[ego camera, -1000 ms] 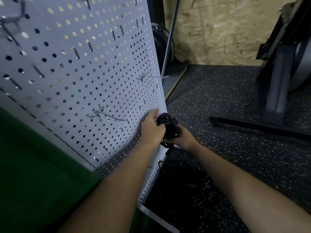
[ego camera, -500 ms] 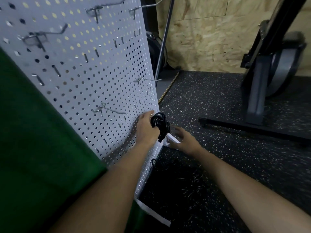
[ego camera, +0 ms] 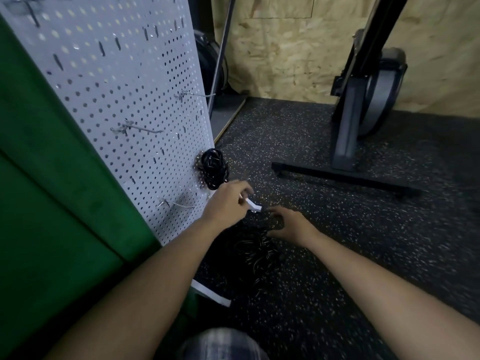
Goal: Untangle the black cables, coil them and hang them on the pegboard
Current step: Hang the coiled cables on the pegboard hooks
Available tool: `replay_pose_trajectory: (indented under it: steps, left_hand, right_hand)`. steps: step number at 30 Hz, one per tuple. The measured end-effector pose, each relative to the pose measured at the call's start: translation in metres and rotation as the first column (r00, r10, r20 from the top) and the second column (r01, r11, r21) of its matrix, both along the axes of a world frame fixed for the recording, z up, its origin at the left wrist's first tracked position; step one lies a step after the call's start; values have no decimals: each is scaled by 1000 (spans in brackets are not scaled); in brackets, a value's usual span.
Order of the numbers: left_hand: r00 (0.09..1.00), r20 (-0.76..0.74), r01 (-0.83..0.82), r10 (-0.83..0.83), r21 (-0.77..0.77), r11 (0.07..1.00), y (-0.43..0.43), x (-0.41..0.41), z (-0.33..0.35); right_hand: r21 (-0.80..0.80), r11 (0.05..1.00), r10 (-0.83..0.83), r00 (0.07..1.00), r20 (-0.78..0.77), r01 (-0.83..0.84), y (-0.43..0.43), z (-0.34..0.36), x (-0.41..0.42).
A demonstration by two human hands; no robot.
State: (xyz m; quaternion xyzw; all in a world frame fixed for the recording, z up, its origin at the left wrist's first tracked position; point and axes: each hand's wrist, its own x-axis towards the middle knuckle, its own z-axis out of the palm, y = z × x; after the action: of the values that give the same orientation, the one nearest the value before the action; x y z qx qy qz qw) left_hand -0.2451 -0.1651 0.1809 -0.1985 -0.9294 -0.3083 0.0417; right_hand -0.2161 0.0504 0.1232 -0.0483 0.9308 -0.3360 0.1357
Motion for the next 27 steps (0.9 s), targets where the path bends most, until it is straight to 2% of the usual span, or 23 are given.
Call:
replay_pose_trajectory:
  steps: [4, 8, 12, 15, 17, 21, 25, 27]
  left_hand:
    - [932, 360, 37, 50, -231, 972, 1, 10, -65]
    - [820, 549, 31, 163, -328, 944, -1, 21, -127]
    - [825, 520, -111, 219, -230, 967, 4, 25, -157]
    - [840, 500, -148, 210, -161, 976, 4, 23, -151]
    - [878, 447, -122, 172, -139, 983, 3, 22, -140]
    - [930, 358, -15, 88, -201, 979, 3, 27, -106]
    - [956, 291, 70, -16, -175, 982, 2, 31, -60]
    - [954, 291, 120, -70, -156, 980, 1, 32, -31]
  right_hand:
    - [38, 999, 15, 1000, 27, -16, 6, -23, 12]
    - [52, 998, 37, 997, 67, -40, 10, -52, 22]
    - [63, 997, 37, 995, 88, -42, 15, -72, 25]
    - [61, 998, 15, 998, 69, -20, 15, -75, 25]
    - [45, 999, 4, 999, 35, -6, 13, -72, 24]
    - [59, 998, 39, 999, -33, -37, 6, -53, 25]
    - [220, 962, 185, 979, -89, -162, -1, -24, 25]
    - [253, 946, 234, 967, -105, -202, -5, -10, 26]
